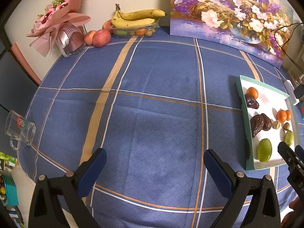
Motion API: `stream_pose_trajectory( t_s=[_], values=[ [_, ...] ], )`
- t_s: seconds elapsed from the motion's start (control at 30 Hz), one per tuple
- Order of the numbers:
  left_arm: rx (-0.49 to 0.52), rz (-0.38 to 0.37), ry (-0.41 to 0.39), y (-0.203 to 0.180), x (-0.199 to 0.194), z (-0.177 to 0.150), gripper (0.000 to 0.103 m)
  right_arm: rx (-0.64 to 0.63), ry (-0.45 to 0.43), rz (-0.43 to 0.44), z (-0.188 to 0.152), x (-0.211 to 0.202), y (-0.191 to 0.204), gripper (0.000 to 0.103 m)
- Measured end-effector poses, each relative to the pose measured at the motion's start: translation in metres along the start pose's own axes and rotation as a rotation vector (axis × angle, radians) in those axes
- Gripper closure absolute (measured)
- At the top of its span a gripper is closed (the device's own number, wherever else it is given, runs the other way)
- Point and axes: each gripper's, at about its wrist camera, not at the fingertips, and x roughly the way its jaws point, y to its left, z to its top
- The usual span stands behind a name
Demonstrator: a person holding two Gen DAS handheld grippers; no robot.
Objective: Organize fruits
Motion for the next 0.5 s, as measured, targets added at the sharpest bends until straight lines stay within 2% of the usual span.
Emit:
stream_pose_trajectory(
  t_s=[0.5],
  values=[
    [0.024, 0.004, 0.009, -0.0029, 0.0005, -0.0004, 0.0, -0.001, 0.003, 0.002, 0.0, 0.0007, -0.0023, 0.014]
  ],
)
